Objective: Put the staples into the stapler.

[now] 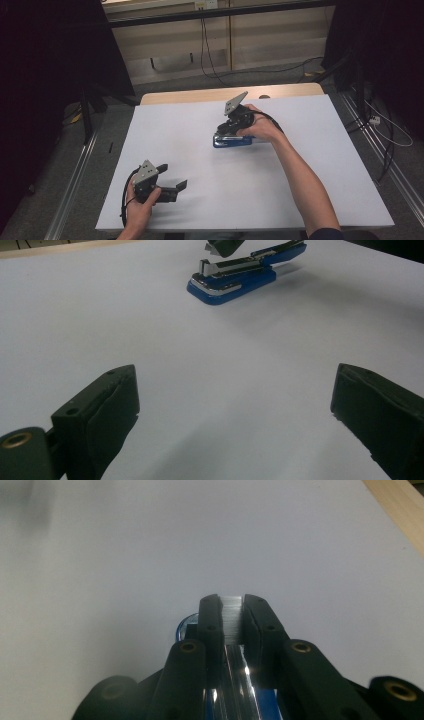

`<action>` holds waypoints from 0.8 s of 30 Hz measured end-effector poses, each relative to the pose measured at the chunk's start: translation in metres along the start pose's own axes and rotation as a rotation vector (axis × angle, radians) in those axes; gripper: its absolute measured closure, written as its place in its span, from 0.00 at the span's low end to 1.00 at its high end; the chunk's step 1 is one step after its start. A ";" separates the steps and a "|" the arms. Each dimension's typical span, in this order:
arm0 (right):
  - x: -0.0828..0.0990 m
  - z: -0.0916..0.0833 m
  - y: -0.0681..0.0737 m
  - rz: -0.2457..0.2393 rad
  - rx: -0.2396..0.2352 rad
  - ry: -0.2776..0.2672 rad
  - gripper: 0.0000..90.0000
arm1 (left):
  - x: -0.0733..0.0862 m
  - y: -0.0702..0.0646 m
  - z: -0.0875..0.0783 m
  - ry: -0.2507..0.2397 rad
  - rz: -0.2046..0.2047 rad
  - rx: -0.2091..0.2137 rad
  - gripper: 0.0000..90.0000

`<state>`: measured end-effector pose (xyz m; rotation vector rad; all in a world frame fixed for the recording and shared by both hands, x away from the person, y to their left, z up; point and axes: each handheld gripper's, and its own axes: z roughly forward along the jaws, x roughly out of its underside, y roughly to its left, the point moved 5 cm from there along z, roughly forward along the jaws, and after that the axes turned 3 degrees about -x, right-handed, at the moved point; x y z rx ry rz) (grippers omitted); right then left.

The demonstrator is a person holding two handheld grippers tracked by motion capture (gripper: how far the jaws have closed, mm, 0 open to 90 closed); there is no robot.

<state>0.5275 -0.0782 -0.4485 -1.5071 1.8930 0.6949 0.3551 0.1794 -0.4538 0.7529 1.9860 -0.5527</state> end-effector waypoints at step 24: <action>0.005 0.005 0.000 -0.037 -0.025 0.050 0.88 | 0.000 0.001 0.000 0.001 -0.006 0.001 0.06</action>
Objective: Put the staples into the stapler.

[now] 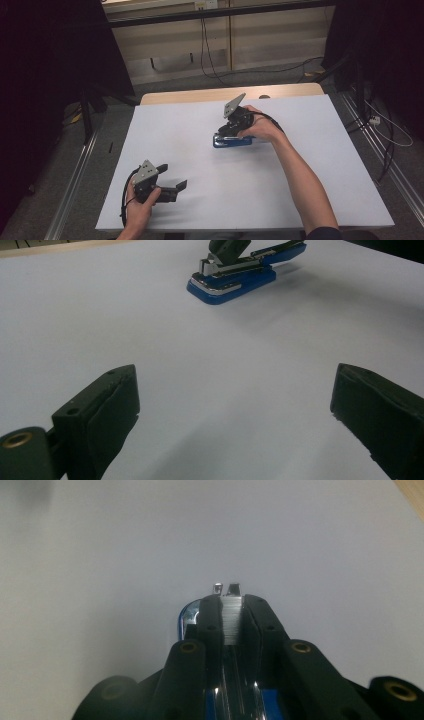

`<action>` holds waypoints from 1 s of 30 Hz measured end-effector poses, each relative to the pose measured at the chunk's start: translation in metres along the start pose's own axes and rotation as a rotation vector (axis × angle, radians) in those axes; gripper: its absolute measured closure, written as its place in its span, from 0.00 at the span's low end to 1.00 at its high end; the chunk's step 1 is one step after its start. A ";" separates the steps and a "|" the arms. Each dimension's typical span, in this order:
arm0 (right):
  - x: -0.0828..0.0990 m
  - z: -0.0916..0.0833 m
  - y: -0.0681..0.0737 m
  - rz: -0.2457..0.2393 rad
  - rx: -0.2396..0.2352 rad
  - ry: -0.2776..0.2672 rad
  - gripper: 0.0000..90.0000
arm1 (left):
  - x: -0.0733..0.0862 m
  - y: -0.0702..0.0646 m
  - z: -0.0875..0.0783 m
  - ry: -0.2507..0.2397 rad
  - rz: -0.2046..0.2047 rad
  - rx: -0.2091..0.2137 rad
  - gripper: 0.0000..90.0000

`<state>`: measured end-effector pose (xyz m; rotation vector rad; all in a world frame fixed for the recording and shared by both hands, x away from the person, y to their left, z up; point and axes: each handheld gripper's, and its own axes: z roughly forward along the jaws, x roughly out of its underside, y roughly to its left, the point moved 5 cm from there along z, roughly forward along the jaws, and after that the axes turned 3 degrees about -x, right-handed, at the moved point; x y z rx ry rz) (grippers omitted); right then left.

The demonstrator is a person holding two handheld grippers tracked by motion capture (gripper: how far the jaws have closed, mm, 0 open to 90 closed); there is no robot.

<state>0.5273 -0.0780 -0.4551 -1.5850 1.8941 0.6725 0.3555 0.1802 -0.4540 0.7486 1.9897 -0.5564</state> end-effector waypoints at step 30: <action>-0.002 0.005 0.000 -0.001 0.009 -0.011 0.88 | 0.000 0.000 0.000 0.002 0.006 0.002 0.06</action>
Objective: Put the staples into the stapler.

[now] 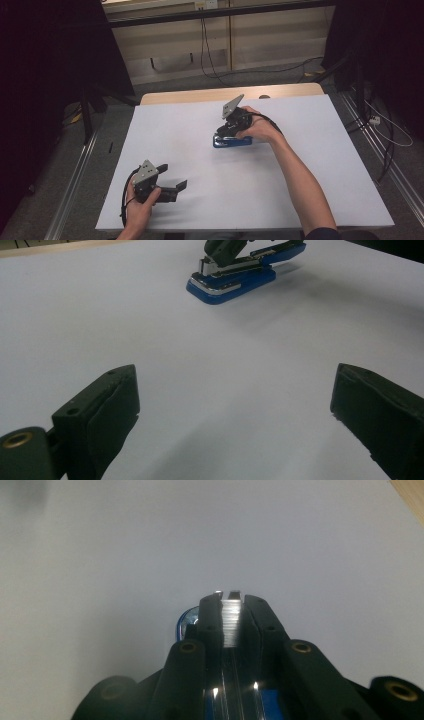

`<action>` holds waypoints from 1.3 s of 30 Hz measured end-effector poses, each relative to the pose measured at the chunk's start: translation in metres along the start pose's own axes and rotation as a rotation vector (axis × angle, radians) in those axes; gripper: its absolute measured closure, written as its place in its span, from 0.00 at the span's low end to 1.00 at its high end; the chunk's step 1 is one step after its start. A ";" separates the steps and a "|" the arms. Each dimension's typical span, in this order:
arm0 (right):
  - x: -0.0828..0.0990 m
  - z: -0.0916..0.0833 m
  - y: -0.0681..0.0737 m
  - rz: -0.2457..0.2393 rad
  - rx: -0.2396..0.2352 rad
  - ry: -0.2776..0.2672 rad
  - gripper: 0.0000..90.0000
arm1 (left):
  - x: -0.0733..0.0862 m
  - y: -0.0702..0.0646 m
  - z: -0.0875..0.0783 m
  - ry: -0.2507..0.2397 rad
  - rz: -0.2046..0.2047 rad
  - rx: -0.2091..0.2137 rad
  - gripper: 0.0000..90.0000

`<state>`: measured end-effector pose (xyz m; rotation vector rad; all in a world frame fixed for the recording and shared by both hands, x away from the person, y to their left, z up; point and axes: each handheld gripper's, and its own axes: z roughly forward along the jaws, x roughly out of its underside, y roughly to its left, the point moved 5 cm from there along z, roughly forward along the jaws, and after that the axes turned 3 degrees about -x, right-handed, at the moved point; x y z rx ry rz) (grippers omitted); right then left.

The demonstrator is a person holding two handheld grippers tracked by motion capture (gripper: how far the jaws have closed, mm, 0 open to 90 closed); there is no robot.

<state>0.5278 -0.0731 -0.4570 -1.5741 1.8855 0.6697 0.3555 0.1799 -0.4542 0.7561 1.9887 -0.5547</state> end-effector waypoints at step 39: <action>-0.001 -0.011 -0.006 0.143 0.079 -0.074 0.58 | 0.000 -0.001 0.001 0.002 -0.004 0.007 0.06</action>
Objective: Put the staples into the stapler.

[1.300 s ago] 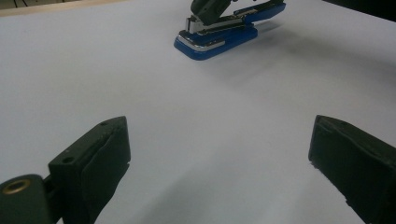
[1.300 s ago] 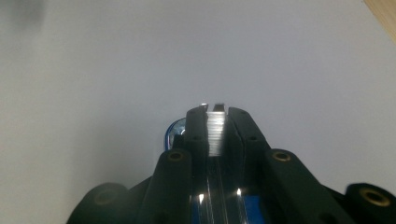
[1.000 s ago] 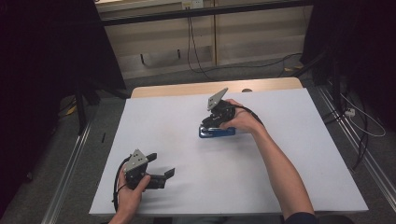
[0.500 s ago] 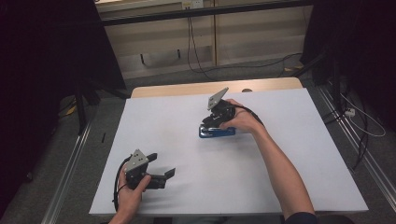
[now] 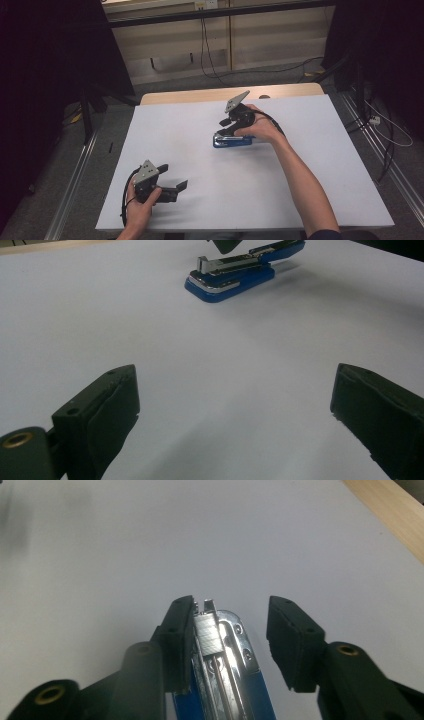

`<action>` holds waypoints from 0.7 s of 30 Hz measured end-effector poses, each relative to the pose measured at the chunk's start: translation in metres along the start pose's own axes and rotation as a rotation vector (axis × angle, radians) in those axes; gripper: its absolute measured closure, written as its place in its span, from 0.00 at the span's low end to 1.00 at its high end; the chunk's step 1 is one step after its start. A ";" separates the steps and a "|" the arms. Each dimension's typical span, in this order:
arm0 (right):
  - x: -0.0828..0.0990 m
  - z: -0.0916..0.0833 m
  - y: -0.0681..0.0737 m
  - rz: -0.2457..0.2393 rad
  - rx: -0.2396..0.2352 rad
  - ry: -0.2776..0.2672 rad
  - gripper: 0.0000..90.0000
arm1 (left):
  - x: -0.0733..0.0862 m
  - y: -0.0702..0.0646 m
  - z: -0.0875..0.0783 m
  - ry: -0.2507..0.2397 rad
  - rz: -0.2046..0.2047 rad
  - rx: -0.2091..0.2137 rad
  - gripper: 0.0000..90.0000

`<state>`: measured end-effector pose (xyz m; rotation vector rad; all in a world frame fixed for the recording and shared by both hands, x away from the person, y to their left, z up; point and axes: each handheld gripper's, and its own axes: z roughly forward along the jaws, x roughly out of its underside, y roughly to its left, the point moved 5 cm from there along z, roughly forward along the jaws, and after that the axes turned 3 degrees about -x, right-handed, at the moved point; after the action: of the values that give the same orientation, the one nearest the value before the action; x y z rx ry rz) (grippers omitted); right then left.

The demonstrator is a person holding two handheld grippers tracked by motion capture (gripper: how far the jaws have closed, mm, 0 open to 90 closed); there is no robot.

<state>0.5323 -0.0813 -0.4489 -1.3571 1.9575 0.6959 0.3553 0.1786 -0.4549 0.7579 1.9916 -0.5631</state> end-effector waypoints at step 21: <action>0.009 -0.008 0.007 0.199 0.150 -0.129 0.17 | 0.000 0.003 -0.001 -0.001 -0.013 -0.018 0.06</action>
<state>0.5215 -0.0907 -0.4502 -1.0129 2.0138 0.6949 0.3565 0.1810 -0.4548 0.7336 1.9999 -0.5523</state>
